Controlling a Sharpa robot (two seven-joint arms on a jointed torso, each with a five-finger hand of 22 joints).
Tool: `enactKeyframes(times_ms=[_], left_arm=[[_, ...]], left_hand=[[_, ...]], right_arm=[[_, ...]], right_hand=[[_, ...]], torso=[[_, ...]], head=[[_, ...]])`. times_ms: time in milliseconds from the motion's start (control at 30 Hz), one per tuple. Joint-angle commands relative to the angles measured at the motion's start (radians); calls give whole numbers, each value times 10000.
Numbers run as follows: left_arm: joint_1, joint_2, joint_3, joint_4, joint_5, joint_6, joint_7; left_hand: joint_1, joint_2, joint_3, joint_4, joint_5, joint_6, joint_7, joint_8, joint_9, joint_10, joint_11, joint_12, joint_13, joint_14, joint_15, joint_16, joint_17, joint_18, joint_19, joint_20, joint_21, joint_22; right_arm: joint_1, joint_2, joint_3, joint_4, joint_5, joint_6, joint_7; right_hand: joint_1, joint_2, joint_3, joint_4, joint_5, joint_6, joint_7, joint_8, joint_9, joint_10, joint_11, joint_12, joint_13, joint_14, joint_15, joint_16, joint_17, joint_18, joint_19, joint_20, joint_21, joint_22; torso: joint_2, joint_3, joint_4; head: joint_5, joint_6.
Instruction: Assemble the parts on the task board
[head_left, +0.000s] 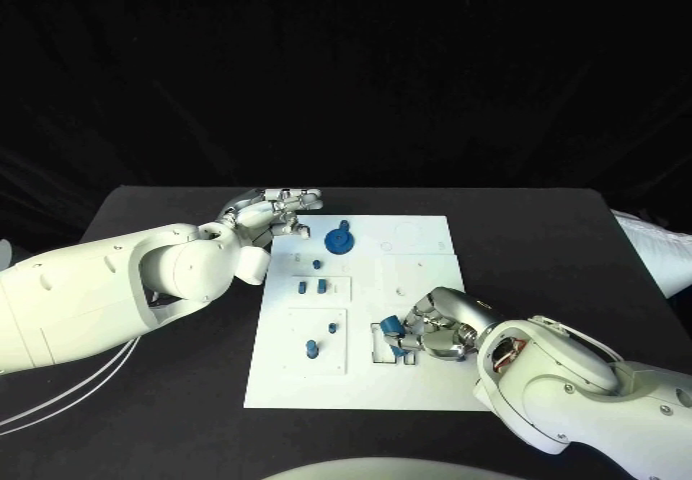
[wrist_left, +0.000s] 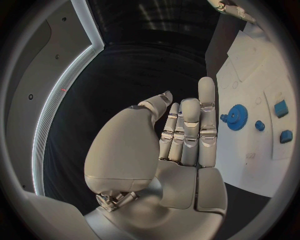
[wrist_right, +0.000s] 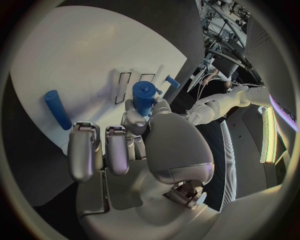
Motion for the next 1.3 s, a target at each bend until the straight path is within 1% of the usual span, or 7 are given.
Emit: enactKeyframes(times_ms=[33,467,600,733,867,967,1300], left_arm=[[2,8,4,17,35,200,37],[2,0,2,30,35,209,27],[2,0,2,32,35,204,26],[3,-1,2,32,35,204,22],[3,-3,2,24,35,244,4],[3,-8,2,20,35,260,-2],[3,-21,2,17,35,363,-50]], left_hand=[[-15,40,-4,-48,60,-66,-29,32,4,-62,22,36,-6,-61,26,25,-9,84,-75,9,-65,-16],[-13,44,-8,-54,60,-59,-39,42,6,-80,21,42,-6,-64,26,33,-9,85,-78,10,-64,-16],[-13,44,-8,-54,60,-59,-39,42,6,-80,21,42,-6,-64,26,33,-9,85,-78,10,-64,-16],[-13,44,-8,-54,60,-59,-39,42,6,-80,21,42,-6,-64,26,33,-9,85,-78,10,-64,-16],[-26,40,-20,-54,58,-60,-38,46,7,-99,23,49,-6,-68,27,38,-17,85,-81,12,-64,-17],[-29,41,-22,-53,57,-60,-38,47,7,-101,23,50,-6,-68,28,40,-17,85,-81,12,-64,-17],[-40,53,-24,-47,59,-60,-38,51,7,-109,23,58,-5,-73,29,42,-26,85,-83,14,-64,-17]], right_arm=[[-9,86,1,-59,87,719,-82],[-9,206,0,-118,-268,1130,-119],[-8,222,0,-174,-462,963,-135],[-7,244,0,-213,-638,849,-134],[-7,260,0,-160,-751,825,-99],[-7,257,0,-95,-799,835,-72],[-9,212,1,-13,-886,1106,-4]], right_hand=[[-210,-21,-114,12,-145,84,-40,63,702,-19,-4,-118,-64,681,-71,25,402,-144,1,-10,50,8],[-511,80,-407,9,-742,116,-89,149,980,-52,-44,-630,-413,679,-104,22,414,-144,-4,-39,46,15],[-1161,18,-847,-29,-2602,51,-79,169,1170,-103,-43,-960,-624,645,-99,-60,266,-136,-29,-47,10,-33],[-1917,-452,-888,46,-3997,-56,-44,155,1325,-217,-5,-1345,-875,613,-70,-153,113,-119,-74,-19,-54,-123],[-2255,-1413,-122,49,-4061,-89,-46,181,1551,-166,1,-1282,-735,612,-63,-196,70,-112,-84,-3,-80,-142],[-2050,-1608,-28,44,-4067,-75,-58,197,1614,-123,-5,-1195,-642,618,-71,-191,89,-115,-77,-7,-74,-124],[264,-824,671,-569,-3767,-33,-93,245,1882,7,-48,-955,-331,645,-114,-150,196,-140,-27,-46,-16,9]], torso=[[-3,-6,-7],[-1,2,-12],[-4,0,-15],[-5,0,-24],[5,12,-24],[8,17,-28],[-1,7,-12]], head=[[33,-26],[76,-48],[79,-38],[72,-33],[68,-20],[62,-19],[99,-78]])
